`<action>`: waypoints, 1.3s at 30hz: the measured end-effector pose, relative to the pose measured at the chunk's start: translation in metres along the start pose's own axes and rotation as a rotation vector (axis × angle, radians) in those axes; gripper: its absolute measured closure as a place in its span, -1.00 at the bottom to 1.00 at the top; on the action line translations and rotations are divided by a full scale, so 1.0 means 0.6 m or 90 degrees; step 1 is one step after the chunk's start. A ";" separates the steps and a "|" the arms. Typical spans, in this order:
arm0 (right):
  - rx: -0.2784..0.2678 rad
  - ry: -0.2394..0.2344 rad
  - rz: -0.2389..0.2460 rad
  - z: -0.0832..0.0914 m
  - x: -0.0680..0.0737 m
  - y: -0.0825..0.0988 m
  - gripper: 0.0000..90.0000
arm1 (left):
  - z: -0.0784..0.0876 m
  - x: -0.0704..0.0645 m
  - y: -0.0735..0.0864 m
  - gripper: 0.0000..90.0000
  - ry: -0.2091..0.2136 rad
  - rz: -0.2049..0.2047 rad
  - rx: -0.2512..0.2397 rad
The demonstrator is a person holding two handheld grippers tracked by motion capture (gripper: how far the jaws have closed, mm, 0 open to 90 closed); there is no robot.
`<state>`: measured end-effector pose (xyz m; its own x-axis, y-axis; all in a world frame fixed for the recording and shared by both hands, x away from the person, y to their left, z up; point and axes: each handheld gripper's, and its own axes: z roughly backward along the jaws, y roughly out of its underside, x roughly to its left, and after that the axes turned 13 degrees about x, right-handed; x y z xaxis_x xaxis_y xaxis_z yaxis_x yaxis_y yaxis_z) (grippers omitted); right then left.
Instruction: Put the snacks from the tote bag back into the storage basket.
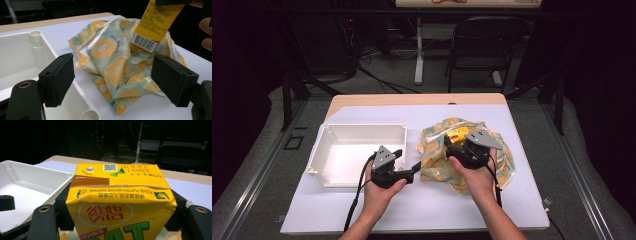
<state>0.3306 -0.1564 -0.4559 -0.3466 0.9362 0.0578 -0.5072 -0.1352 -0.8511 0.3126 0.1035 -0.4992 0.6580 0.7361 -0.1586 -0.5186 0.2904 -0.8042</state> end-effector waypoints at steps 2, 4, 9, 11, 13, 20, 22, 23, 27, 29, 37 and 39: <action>-0.002 -0.005 0.001 0.002 0.004 0.000 -0.35 | -0.001 -0.003 0.000 -0.58 0.002 -0.006 0.002; -0.001 -0.010 0.004 0.004 0.009 0.000 -0.35 | -0.002 -0.004 0.001 -0.59 0.004 -0.006 0.000; -0.006 -0.016 0.010 0.009 0.018 -0.001 -0.35 | -0.006 -0.009 0.002 -0.62 0.009 -0.024 0.001; -0.003 -0.024 0.013 0.013 0.024 -0.001 -0.35 | -0.008 -0.012 0.001 -0.63 0.013 -0.033 0.003; -0.005 -0.027 0.015 0.015 0.029 -0.001 -0.35 | -0.011 -0.016 0.001 -0.65 0.022 -0.034 0.000; -0.008 -0.042 0.021 0.019 0.043 -0.002 -0.35 | -0.015 -0.023 0.001 -0.65 0.031 -0.046 -0.007; -0.010 -0.047 0.022 0.020 0.046 -0.002 -0.35 | -0.014 -0.025 0.001 -0.65 0.030 -0.046 -0.013; -0.010 -0.047 0.022 0.020 0.046 -0.002 -0.35 | -0.014 -0.025 0.001 -0.65 0.030 -0.050 -0.016; -0.013 -0.053 0.027 0.022 0.052 -0.002 -0.35 | -0.015 -0.029 0.002 -0.64 0.027 -0.058 -0.035; -0.013 -0.056 0.027 0.023 0.057 -0.002 -0.35 | -0.015 -0.031 0.002 -0.65 0.029 -0.059 -0.037; -0.015 -0.070 0.032 0.028 0.070 -0.002 -0.35 | -0.014 -0.040 0.002 -0.65 0.040 -0.081 -0.045; -0.017 -0.071 0.033 0.028 0.072 -0.003 -0.35 | -0.016 -0.043 0.003 -0.65 0.029 -0.079 -0.051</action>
<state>0.3033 -0.1214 -0.4434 -0.4583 0.8860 0.0704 -0.4664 -0.1723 -0.8676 0.3000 0.0795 -0.5019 0.7400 0.6680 -0.0791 -0.3870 0.3265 -0.8623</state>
